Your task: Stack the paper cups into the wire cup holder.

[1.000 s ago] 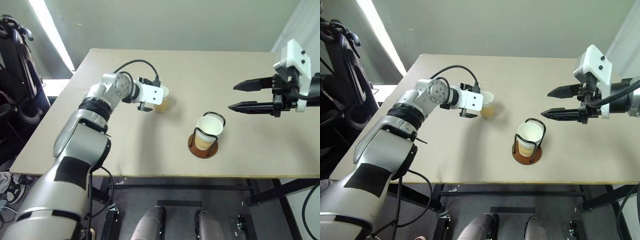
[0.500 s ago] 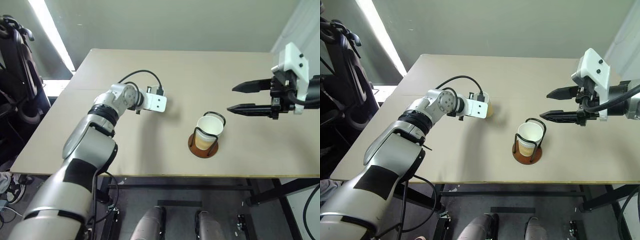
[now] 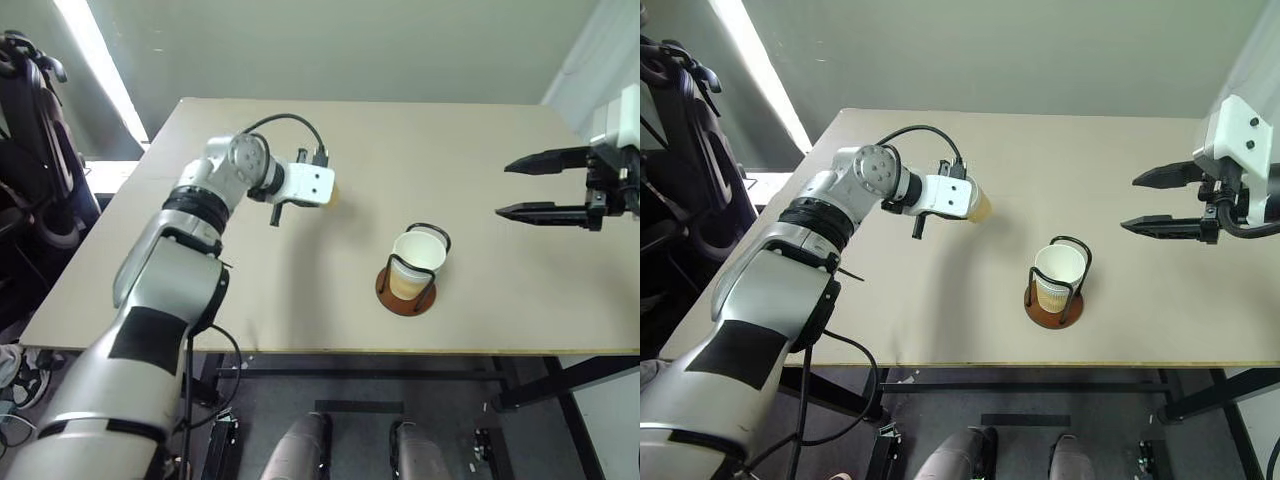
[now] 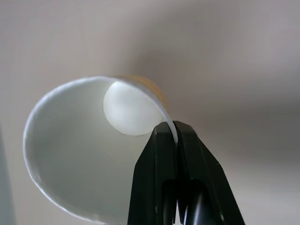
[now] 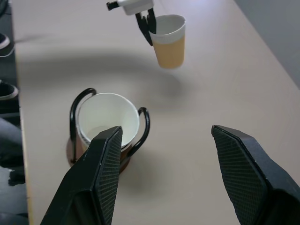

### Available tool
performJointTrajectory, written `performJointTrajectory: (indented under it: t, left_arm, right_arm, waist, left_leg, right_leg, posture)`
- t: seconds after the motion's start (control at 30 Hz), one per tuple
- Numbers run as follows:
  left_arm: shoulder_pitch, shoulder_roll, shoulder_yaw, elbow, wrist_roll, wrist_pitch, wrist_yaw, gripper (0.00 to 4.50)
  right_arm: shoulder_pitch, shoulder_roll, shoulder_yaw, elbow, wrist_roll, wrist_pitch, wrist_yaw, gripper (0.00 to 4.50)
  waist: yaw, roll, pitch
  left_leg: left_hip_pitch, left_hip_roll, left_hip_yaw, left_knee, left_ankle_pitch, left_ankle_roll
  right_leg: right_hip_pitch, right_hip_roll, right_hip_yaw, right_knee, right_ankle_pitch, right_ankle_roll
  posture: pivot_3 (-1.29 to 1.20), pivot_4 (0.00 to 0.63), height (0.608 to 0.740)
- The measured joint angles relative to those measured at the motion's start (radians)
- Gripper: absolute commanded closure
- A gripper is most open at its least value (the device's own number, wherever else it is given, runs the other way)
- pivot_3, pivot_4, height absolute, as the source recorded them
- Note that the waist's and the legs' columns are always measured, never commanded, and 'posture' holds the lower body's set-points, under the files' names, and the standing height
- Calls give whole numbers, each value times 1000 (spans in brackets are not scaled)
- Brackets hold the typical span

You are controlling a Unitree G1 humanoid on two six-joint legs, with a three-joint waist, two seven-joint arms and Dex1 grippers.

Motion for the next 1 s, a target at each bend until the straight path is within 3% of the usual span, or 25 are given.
performJointTrajectory:
  t: [0.13,0.3,0.6,0.7,1.0]
  left_arm:
    - [-49,1,65,-23,-96,33,-219,4477]
    - [-101,-16,119,-58,-181,70,-355,4477]
    - [-152,-44,108,-82,-310,133,-383,4477]
    - [-174,-50,91,-105,-380,174,-384,4477]
    - [-181,-13,-111,-351,-747,387,-386,4477]
  right_arm:
    - [56,-33,-14,-33,17,2,47,1456]
    - [91,-54,-37,-79,60,56,63,1456]
    - [116,-67,-76,-139,108,123,37,1456]
    - [118,-67,-85,-166,125,143,20,1456]
    - [148,-64,-108,-232,171,193,-36,1456]
  waist:
    - [3,0,0]
    - [3,0,0]
    - [-4,0,0]
    - [-4,-1,0]
    - [-3,0,0]
  left_leg:
    - [-1,0,-2,0,-2,-4]
    - [-1,-1,0,0,-6,-8]
    - [-2,-1,2,3,-7,-6]
    - [-2,-1,3,4,-8,-4]
    - [-6,0,4,16,-14,4]
  right_leg:
    - [0,-3,1,-1,0,0]
    - [0,-2,1,-1,-1,2]
    - [0,-3,2,0,-2,4]
    - [1,-4,2,-1,-6,11]
    - [1,-4,1,0,-4,13]
  posture:
    - [0,150,740]
    - [0,150,740]
    - [0,150,740]
    - [0,150,740]
    - [0,150,740]
